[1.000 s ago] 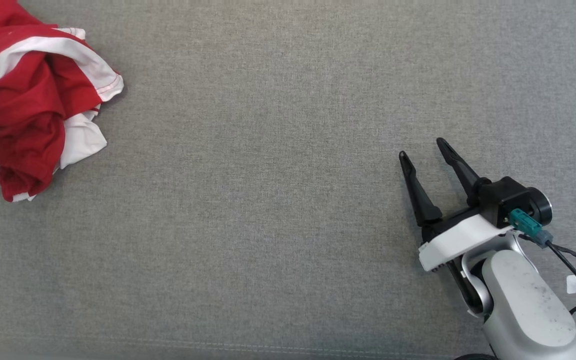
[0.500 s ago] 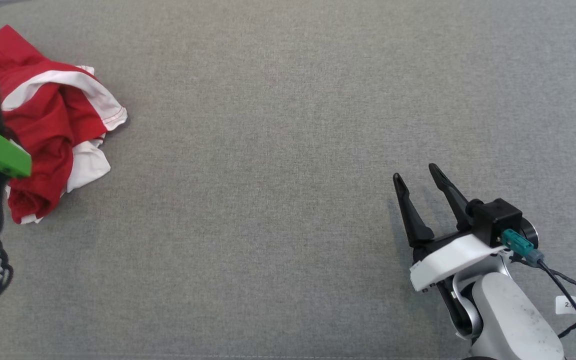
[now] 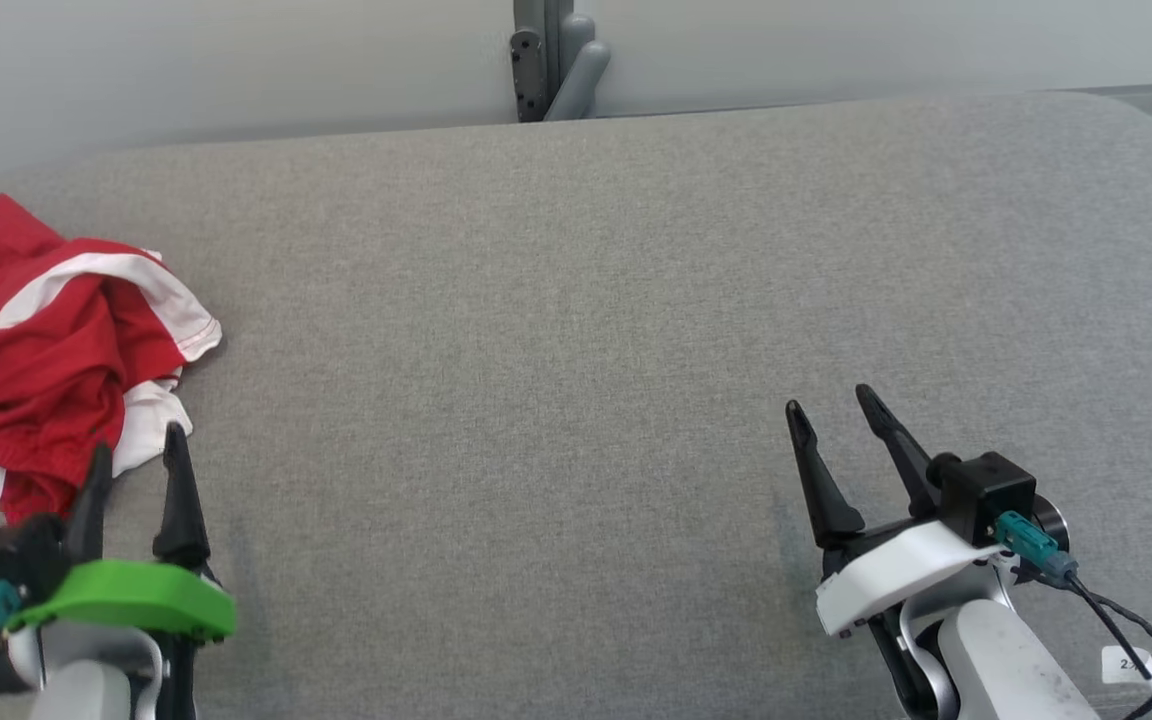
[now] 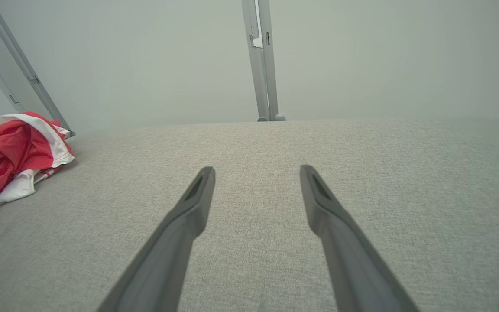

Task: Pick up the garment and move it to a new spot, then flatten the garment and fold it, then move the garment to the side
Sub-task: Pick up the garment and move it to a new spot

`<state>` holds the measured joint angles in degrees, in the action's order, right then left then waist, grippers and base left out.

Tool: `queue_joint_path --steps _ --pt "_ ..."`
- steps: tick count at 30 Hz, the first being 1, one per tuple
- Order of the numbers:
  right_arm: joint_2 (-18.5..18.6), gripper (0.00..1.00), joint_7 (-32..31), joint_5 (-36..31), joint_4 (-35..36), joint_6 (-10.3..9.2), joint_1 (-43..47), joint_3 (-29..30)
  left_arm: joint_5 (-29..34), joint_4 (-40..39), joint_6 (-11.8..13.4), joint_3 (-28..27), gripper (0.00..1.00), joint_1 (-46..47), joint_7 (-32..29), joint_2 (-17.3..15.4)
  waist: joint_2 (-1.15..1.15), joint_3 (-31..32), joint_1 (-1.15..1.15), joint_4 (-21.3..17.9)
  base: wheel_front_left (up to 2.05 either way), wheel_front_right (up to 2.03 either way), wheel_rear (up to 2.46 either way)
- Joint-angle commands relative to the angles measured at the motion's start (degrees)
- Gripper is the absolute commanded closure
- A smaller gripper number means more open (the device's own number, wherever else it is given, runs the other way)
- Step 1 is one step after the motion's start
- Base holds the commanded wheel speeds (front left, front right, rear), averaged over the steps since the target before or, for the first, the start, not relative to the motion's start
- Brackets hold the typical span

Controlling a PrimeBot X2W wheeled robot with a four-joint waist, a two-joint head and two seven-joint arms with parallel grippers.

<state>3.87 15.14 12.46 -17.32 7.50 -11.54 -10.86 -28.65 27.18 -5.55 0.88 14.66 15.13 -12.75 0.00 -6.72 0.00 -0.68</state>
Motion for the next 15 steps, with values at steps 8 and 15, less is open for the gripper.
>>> queue_joint_path --steps 8,15 --pt "-0.33 0.0 0.01 -0.39 -0.47 -0.02 4.11 0.77 10.19 -3.34 -1.46 -8.59 0.0 -12.95 0.02 7.27 0.0 5.83 0.0 -3.19 0.0 0.0 0.0" --pt "-0.44 0.0 0.01 -0.57 -0.6 -0.02 5.02 0.99 11.59 -2.65 -1.93 -10.94 0.0 -14.22 0.03 9.27 0.0 5.5 0.0 -3.05 0.0 0.0 0.0"
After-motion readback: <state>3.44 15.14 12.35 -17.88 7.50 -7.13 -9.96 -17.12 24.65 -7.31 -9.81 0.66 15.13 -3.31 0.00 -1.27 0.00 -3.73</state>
